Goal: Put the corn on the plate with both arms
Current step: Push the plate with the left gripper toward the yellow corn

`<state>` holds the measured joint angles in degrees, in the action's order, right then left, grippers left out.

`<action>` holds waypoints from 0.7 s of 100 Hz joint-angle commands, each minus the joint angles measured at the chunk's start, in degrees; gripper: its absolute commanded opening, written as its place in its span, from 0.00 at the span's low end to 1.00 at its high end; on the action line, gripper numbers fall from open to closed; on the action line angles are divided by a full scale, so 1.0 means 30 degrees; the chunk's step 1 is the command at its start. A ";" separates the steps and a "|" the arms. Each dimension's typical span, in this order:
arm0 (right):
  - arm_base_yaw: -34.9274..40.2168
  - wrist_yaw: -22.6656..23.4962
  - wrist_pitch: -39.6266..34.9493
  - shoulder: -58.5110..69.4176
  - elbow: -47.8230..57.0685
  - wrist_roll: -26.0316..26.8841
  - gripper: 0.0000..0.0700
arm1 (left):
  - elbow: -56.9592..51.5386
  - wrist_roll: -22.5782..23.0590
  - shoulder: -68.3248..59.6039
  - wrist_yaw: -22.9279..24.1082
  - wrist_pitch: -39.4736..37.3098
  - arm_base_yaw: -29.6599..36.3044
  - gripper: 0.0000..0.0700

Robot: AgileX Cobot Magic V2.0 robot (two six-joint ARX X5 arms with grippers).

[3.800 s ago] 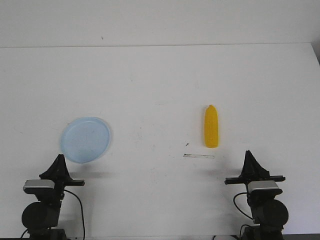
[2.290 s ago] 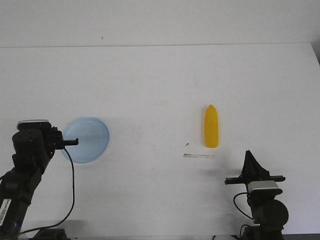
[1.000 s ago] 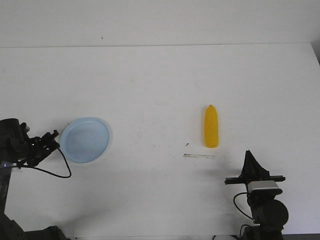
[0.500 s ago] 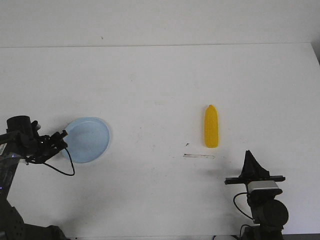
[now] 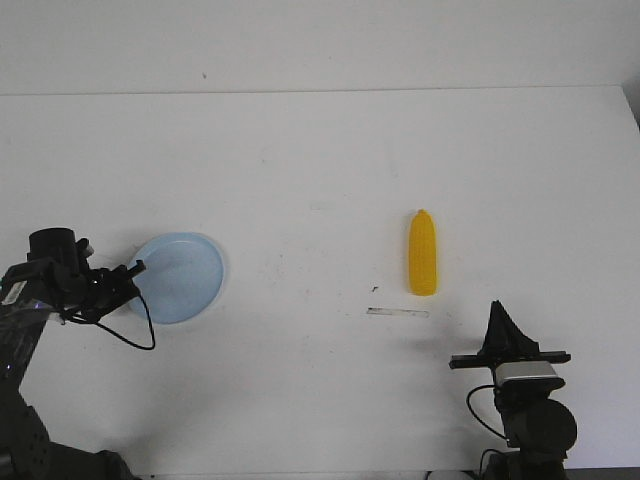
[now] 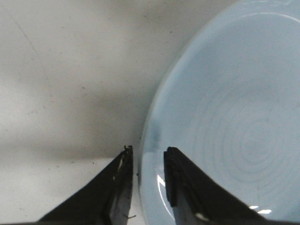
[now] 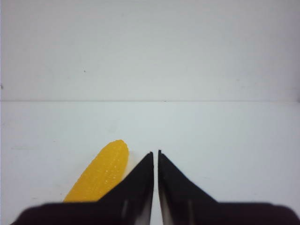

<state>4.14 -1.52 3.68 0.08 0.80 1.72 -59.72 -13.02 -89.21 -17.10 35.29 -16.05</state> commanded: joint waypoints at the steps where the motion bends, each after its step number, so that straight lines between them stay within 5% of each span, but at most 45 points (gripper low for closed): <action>1: 0.0044 0.0007 0.0204 0.0000 -0.0022 -0.0102 0.02 | -0.0204 0.0168 -0.0386 0.0284 0.0036 -0.0051 0.05; 70: 0.0044 0.0007 0.0204 0.0000 -0.0022 -0.0102 0.02 | -0.0226 -0.1005 0.1989 -0.0998 -0.0182 0.0903 0.00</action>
<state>4.14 -1.52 3.68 0.08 0.80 1.72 -59.72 -14.24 -84.20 -18.83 34.70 -14.06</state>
